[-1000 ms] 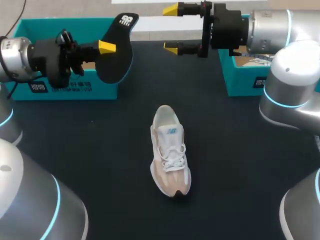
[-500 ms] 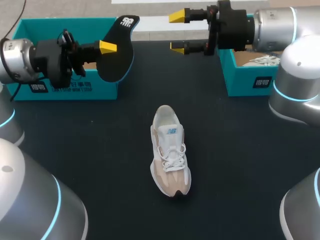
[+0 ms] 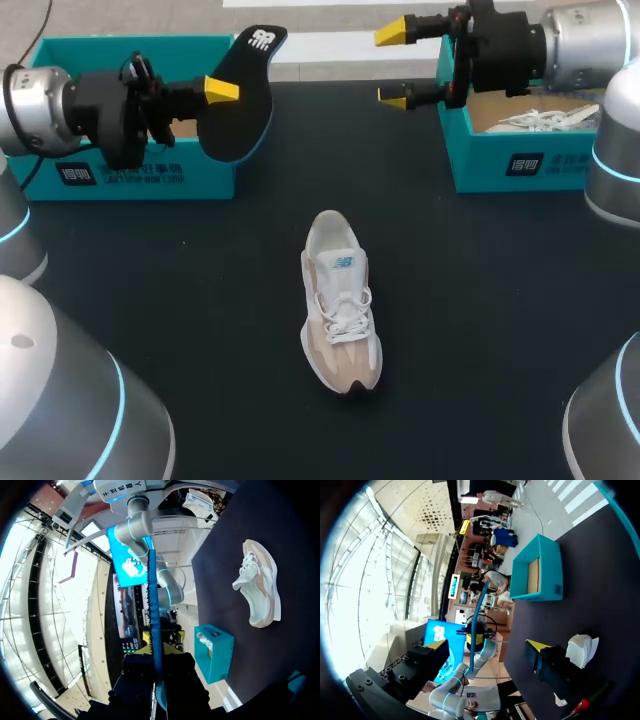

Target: Take the shoe out of the shoebox, open the shoe tongue, remove and reinsert the insole, then place the shoe into the shoebox

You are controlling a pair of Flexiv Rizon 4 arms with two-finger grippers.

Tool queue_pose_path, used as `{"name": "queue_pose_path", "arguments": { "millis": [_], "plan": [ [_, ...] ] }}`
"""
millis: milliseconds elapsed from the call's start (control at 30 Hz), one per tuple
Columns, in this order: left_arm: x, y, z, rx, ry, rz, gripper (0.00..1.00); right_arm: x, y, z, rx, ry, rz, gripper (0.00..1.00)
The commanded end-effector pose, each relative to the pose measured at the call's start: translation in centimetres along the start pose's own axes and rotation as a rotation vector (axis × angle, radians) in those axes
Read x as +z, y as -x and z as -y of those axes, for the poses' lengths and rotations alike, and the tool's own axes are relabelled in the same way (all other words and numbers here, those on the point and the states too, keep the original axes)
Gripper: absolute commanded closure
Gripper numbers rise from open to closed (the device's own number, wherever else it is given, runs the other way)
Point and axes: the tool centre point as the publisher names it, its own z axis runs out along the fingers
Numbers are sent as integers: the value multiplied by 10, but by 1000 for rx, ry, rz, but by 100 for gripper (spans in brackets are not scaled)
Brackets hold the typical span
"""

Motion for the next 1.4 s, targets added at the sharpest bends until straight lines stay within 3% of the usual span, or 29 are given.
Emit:
{"name": "queue_pose_path", "arguments": {
  "millis": [33,433,500,533,600,700,900,1067,1267,1400],
  "plan": [
    [2,2,-3,6,-13,-27,100,-4,-3,9,-2,12,33,0],
    [2,2,-3,6,-13,-27,100,-4,-3,9,-2,12,33,0],
    [7,7,0,-133,-26,70,100,-4,-3,9,-2,12,33,0],
    [11,12,1,-311,34,166,100,-4,-3,9,-2,12,33,0],
    [15,21,5,-485,55,266,100,-4,-3,9,-2,12,33,0],
    [14,23,11,-770,92,295,100,-4,-3,9,-2,12,33,0],
    [8,19,19,-1120,-41,181,100,-4,-3,9,-2,12,33,0],
    [9,23,20,-1261,-172,47,100,-4,-3,9,-2,12,33,0],
    [8,34,16,-1334,-302,-198,100,-4,-3,9,-2,12,33,0],
    [6,36,26,-1442,-418,-371,100,-4,-3,9,-2,12,33,0]
  ]
}}
